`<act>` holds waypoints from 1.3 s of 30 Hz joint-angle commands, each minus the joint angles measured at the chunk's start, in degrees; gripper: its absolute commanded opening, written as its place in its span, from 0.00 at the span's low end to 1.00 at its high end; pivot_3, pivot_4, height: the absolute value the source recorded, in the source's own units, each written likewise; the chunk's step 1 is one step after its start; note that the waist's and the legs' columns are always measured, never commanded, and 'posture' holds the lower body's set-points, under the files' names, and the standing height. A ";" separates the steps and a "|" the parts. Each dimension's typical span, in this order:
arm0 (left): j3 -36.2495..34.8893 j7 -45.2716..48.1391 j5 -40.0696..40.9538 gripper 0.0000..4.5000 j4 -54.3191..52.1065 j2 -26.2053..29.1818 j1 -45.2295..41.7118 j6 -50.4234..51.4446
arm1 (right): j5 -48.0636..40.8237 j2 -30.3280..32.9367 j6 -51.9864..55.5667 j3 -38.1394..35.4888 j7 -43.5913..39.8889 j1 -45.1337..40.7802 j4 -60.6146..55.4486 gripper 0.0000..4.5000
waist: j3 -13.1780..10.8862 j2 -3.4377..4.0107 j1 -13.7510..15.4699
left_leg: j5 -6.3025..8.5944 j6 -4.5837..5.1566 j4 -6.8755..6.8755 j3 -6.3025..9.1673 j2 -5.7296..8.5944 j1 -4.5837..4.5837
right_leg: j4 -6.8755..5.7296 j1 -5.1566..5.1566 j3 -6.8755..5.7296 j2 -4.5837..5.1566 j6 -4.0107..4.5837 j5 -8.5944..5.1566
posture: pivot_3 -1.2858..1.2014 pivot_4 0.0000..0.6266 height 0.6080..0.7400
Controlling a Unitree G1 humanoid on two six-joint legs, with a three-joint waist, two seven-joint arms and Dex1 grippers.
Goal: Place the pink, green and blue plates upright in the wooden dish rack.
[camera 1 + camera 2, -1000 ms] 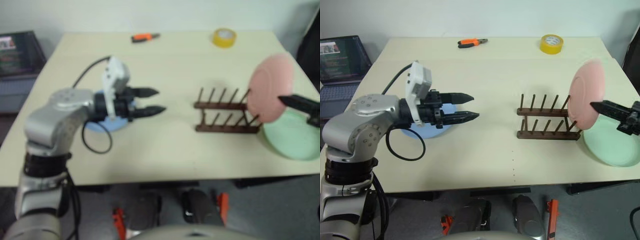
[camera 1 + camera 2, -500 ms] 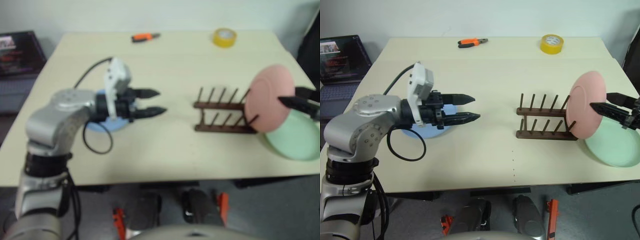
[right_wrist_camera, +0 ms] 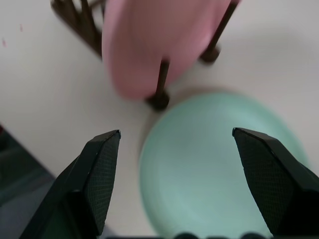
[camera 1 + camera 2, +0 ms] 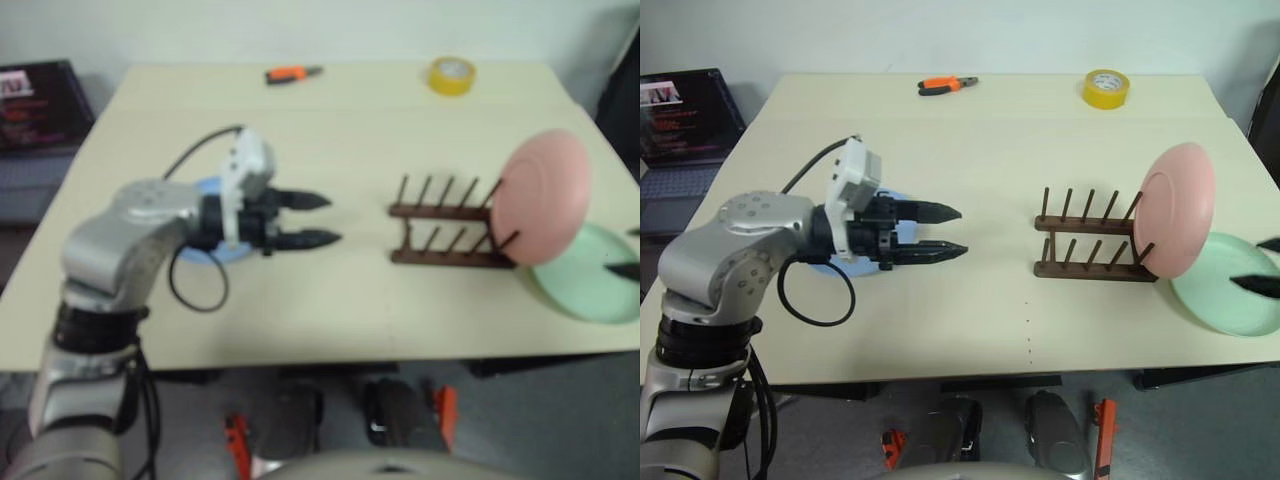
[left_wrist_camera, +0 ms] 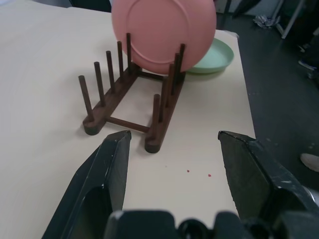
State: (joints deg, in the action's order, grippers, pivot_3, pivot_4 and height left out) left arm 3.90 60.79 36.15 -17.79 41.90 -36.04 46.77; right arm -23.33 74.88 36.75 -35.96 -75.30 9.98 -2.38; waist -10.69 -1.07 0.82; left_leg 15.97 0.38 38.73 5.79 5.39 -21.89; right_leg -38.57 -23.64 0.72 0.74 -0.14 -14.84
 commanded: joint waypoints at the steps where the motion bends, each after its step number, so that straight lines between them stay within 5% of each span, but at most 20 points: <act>1: 0.09 1.15 -0.01 0.68 -2.23 1.35 -0.50 -1.06 | 2.23 -0.40 -1.91 2.04 0.20 1.46 -3.44 0.87 | 0.00 -0.01 -0.07 | 0.00 0.00 0.00 0.00 -0.01 0.02 | -0.02 0.00 0.00 0.00 0.00 0.00 | 0.52 0.24 1.00; 19: -0.31 -2.43 1.51 0.68 -7.76 1.41 2.49 0.91 | 10.28 -2.05 -4.49 28.10 5.57 -10.15 -0.88 0.87 | -0.02 -0.04 0.22 | -0.12 -0.21 0.01 0.03 0.00 0.00 | 0.04 0.01 -0.02 0.00 -0.01 0.00 | 0.52 0.24 1.00; 22: -0.78 -2.80 1.61 0.68 -7.88 1.80 2.78 1.01 | 11.32 -2.62 -4.60 30.23 6.45 -12.22 0.29 0.74 | -0.02 -0.04 0.26 | -0.12 -0.21 0.01 0.04 0.00 0.00 | 0.04 0.01 -0.03 0.00 0.00 0.00 | 0.52 0.24 1.00; 31: -1.19 -3.13 1.63 0.68 -7.54 2.34 2.66 0.77 | 13.76 -2.76 -5.63 31.86 7.61 -15.21 3.00 0.02 | -0.03 -0.04 0.25 | -0.13 -0.23 0.01 0.03 0.00 0.00 | 0.03 0.01 -0.04 0.00 0.00 0.00 | 0.52 0.24 1.00; 39: -0.54 -2.89 1.00 0.68 -6.42 1.76 1.74 -0.07 | 14.58 0.55 -6.21 27.49 7.78 -13.43 6.52 0.01 | -0.02 -0.04 0.37 | -0.13 -0.23 0.02 0.03 0.00 0.01 | 0.01 0.02 -0.03 0.00 0.00 0.00 | 0.52 0.24 1.00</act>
State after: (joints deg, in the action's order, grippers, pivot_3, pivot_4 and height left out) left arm 4.53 58.01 37.13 -23.84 43.53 -33.06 48.03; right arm -8.99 73.92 30.83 -5.80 -67.43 -3.53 3.47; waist -10.72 -1.11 1.19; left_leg 15.84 0.15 38.75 5.81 5.39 -21.88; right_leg -38.55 -23.63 0.70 0.74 -0.14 -14.83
